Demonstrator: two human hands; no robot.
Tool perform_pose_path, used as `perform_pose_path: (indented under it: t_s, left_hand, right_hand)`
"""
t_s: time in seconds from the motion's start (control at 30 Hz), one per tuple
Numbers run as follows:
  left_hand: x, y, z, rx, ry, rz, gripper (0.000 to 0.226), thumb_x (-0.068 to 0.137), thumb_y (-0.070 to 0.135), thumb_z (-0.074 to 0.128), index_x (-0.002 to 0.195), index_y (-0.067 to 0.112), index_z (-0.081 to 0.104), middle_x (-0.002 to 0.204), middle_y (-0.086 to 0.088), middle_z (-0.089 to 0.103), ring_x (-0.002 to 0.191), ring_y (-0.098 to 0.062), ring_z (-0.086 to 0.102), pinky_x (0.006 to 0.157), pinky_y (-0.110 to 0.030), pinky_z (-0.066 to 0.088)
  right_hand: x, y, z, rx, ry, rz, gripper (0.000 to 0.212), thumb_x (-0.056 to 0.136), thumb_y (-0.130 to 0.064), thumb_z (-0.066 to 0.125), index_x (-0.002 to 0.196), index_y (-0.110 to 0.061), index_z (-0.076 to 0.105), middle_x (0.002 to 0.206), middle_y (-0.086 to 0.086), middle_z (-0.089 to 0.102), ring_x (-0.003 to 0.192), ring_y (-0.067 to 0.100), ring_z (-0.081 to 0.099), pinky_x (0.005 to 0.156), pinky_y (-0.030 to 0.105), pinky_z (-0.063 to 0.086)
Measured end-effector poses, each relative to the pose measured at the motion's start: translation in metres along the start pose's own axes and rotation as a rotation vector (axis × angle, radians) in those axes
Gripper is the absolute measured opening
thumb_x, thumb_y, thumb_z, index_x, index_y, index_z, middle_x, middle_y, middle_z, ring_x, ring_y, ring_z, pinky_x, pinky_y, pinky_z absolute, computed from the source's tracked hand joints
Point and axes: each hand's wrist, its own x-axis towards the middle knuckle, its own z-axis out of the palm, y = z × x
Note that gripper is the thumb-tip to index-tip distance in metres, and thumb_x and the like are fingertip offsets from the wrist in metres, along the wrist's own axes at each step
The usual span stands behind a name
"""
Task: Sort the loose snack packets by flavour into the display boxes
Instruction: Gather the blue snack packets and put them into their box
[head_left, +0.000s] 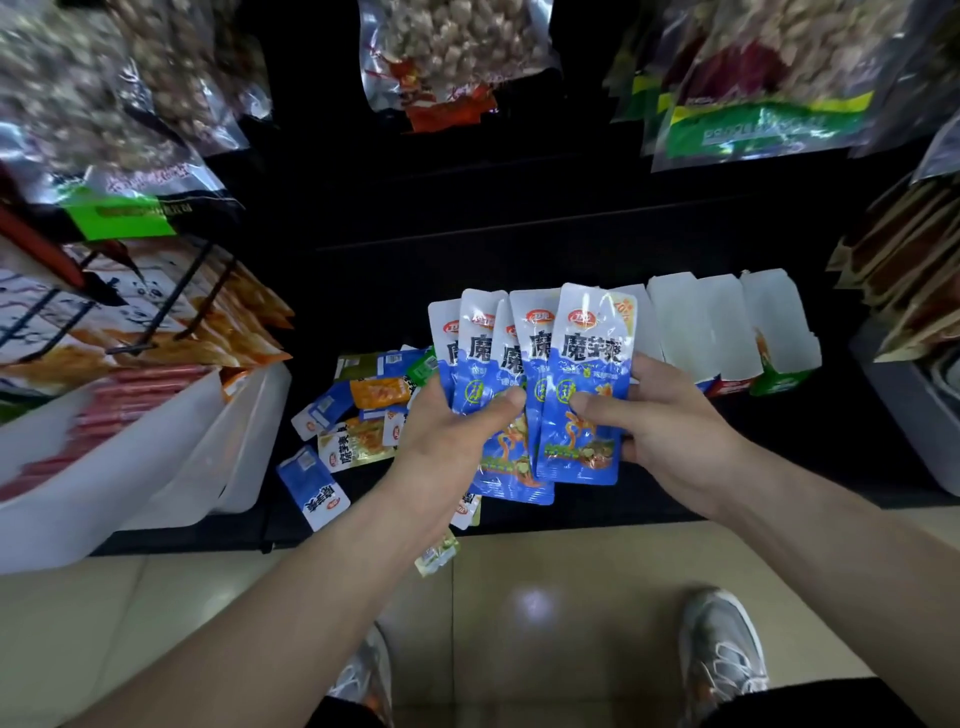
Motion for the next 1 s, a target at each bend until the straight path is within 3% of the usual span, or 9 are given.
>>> perform_pose_path:
  t_s: [0.13,0.27,0.43,0.6,0.63,0.7,0.77,0.9,1.0]
  left_hand:
    - [0.003,0.0,0.001,-0.119,0.049,-0.082,0.012,0.088,0.019,0.07,0.1,0.018,0.07,0.102,-0.002,0.077,0.101,-0.031,0.072,0.093,-0.057,0.054]
    - [0.0,-0.002,0.0,0.088,-0.025,0.044,0.022,0.096,0.015,0.065,0.118,0.021,0.064,0.109,0.009,0.075,0.104,-0.01,0.071,0.099,-0.04,0.053]
    - [0.002,-0.006,0.001,0.144,-0.068,0.063,0.022,0.097,0.019,0.065,0.118,0.025,0.063,0.11,0.013,0.075,0.104,-0.004,0.07,0.101,-0.036,0.052]
    - [0.006,-0.011,0.006,0.114,-0.131,0.01,0.016,0.101,0.023,0.057,0.099,0.033,0.069,0.102,0.011,0.076,0.111,-0.021,0.068,0.101,-0.047,0.051]
    - [0.006,-0.012,0.009,0.105,-0.139,-0.001,0.017,0.103,0.022,0.054,0.098,0.033,0.066,0.095,0.017,0.075,0.106,-0.016,0.069,0.096,-0.037,0.054]
    - [0.004,-0.011,0.014,0.115,-0.169,0.019,0.011,0.103,0.025,0.052,0.107,0.032,0.061,0.086,0.025,0.072,0.086,0.01,0.067,0.072,-0.009,0.052]
    - [0.006,-0.013,0.018,0.21,-0.195,0.084,0.021,0.101,0.032,0.055,0.12,0.025,0.055,0.098,0.022,0.067,0.082,0.019,0.063,0.064,-0.002,0.046]
    - [0.015,-0.018,0.029,0.341,-0.204,0.152,0.041,0.093,0.037,0.068,0.125,0.017,0.055,0.109,0.006,0.071,0.097,-0.002,0.069,0.08,-0.017,0.055]
    - [0.018,-0.024,0.043,0.369,-0.241,0.134,0.044,0.091,0.038,0.07,0.128,0.018,0.055,0.113,0.004,0.072,0.102,-0.008,0.07,0.088,-0.03,0.058]
  right_hand:
    - [0.001,0.003,-0.002,-0.021,0.073,-0.02,0.024,0.092,-0.001,0.067,0.111,-0.016,0.066,0.103,0.007,0.076,0.098,0.027,0.073,0.086,0.047,0.059]
    - [0.002,0.004,-0.006,0.045,0.064,-0.014,0.028,0.093,0.004,0.061,0.118,-0.01,0.063,0.11,0.014,0.074,0.101,0.033,0.072,0.085,0.049,0.06]
    - [0.002,0.004,-0.008,0.074,0.036,-0.017,0.033,0.094,0.001,0.061,0.123,-0.013,0.058,0.112,0.013,0.073,0.099,0.03,0.073,0.075,0.045,0.062]
    - [0.003,0.006,-0.007,0.037,0.019,-0.033,0.03,0.096,-0.001,0.06,0.123,-0.014,0.06,0.108,0.009,0.075,0.099,0.027,0.073,0.08,0.045,0.061]
    - [0.003,0.007,-0.006,0.023,0.023,-0.034,0.028,0.096,-0.002,0.06,0.122,-0.013,0.059,0.106,0.008,0.075,0.099,0.027,0.073,0.082,0.045,0.06]
    - [0.003,0.01,-0.002,-0.01,0.027,-0.033,0.024,0.099,-0.004,0.058,0.121,-0.014,0.06,0.106,0.006,0.076,0.099,0.025,0.073,0.086,0.047,0.058]
    - [0.004,0.012,0.003,-0.052,0.031,-0.031,0.022,0.102,-0.008,0.054,0.12,-0.018,0.061,0.108,0.004,0.075,0.101,0.024,0.072,0.091,0.049,0.057]
    - [0.007,0.017,0.002,-0.178,0.075,0.019,0.017,0.1,-0.02,0.051,0.111,-0.02,0.063,0.106,0.004,0.075,0.102,0.026,0.071,0.094,0.055,0.054]
    - [0.006,0.017,-0.005,-0.222,0.09,0.073,0.022,0.1,-0.017,0.046,0.109,-0.016,0.066,0.102,0.011,0.074,0.099,0.032,0.071,0.091,0.056,0.056]
